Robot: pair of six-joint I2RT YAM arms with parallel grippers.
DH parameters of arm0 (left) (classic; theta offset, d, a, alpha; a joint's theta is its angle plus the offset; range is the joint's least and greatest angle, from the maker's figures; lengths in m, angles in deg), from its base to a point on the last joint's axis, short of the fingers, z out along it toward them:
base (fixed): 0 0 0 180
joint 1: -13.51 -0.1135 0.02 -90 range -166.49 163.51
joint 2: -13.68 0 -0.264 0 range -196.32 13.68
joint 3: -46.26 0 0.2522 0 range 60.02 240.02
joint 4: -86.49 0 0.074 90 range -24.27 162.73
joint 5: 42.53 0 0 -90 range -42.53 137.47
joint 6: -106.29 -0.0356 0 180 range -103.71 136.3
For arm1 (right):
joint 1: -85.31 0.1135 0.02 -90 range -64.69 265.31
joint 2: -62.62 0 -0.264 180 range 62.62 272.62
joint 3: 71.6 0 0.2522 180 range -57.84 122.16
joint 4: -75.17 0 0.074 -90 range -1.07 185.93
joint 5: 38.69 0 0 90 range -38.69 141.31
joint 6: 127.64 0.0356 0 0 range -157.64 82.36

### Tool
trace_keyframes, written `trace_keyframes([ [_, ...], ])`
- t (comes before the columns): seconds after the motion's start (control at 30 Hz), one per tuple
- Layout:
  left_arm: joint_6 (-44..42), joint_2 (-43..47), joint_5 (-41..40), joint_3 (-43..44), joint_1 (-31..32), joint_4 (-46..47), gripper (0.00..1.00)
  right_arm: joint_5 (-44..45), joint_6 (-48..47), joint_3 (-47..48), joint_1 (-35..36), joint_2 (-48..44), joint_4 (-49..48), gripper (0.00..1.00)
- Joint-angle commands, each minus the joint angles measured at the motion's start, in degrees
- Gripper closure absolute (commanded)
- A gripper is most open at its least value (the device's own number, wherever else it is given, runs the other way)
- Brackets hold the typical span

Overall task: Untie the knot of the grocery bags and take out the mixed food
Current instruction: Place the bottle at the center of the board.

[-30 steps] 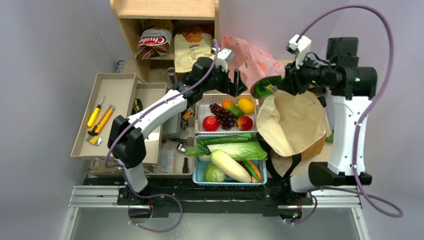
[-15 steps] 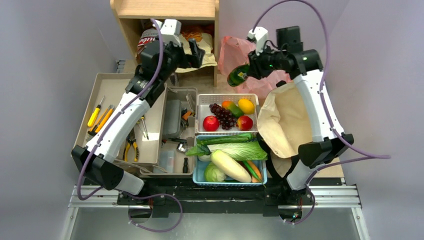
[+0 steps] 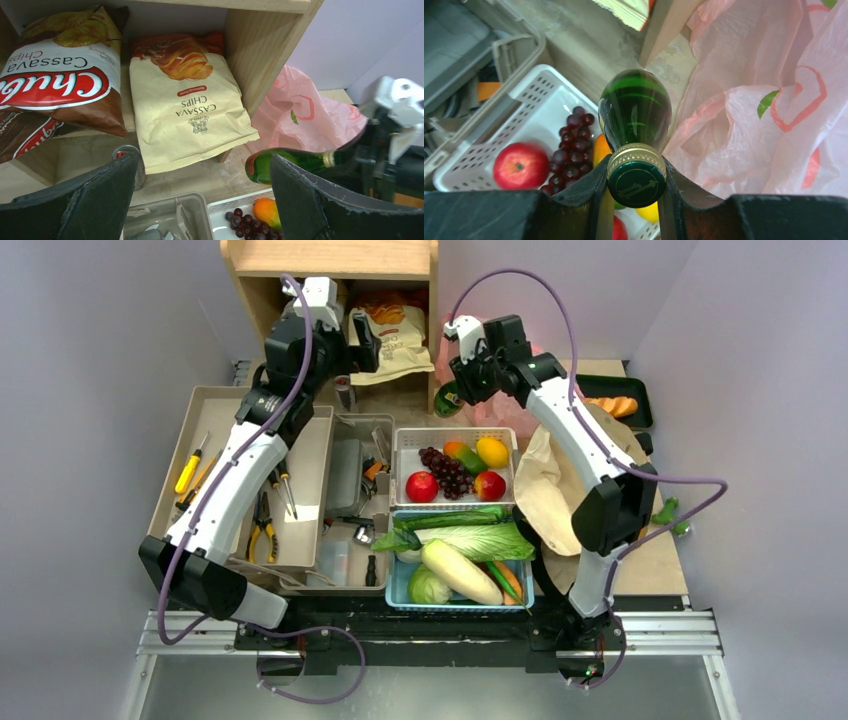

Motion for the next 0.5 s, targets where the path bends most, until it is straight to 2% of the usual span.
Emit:
trace_keyframes([
  [0.0, -1.27, 3.1, 0.48, 0.2, -0.93, 0.79, 0.0, 1.92, -0.31, 0.29, -0.71, -1.08, -13.38, 1.0],
  [0.23, -0.89, 3.13, 1.71, -0.14, -1.39, 0.0, 0.0, 1.13, 0.76, 3.97, -1.55, 5.46, -9.54, 1.0],
  [0.47, 0.4, 3.56, 2.05, -1.42, -1.55, -0.57, 0.0, 2.16, 0.86, 12.11, -2.55, 11.82, -4.67, 1.0],
])
